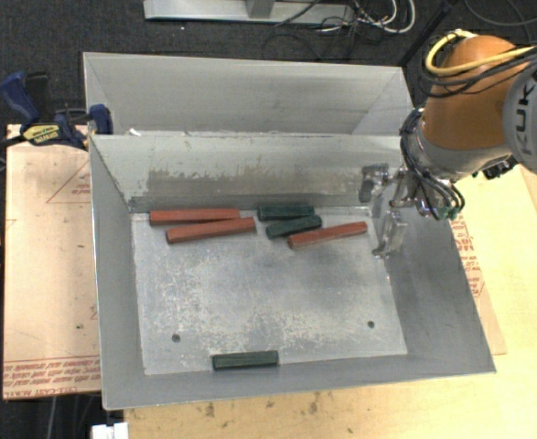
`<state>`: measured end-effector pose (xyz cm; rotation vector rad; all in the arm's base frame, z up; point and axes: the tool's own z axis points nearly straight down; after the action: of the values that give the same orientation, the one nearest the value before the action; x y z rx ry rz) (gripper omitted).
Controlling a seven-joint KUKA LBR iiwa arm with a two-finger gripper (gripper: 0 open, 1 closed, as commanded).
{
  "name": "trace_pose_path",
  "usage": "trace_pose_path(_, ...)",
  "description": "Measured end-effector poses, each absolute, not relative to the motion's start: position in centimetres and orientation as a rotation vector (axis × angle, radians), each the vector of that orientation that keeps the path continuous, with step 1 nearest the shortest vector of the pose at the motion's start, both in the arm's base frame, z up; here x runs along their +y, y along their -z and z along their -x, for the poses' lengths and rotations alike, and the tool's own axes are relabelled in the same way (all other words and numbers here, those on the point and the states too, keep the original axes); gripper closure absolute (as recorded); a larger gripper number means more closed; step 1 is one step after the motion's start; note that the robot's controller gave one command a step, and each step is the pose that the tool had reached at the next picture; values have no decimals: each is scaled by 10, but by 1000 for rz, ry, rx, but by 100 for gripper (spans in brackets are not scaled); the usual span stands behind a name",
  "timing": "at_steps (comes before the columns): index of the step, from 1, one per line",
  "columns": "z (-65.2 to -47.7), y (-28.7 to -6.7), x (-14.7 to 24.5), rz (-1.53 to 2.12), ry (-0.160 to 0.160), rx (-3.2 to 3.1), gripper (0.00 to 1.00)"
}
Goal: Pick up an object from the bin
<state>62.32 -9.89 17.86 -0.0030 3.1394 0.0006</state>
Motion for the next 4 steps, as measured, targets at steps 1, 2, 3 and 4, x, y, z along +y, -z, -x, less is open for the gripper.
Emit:
trace_pose_path(1,-623,-179,-99,3,-1,3139,0)
trace_pose_path(2,-626,-129,-92,69,1,3131,0)
trace_pose_path(3,-656,-73,-68,528,1,3089,100)
trace_pose_path(4,-655,-71,-68,528,-1,3093,0)
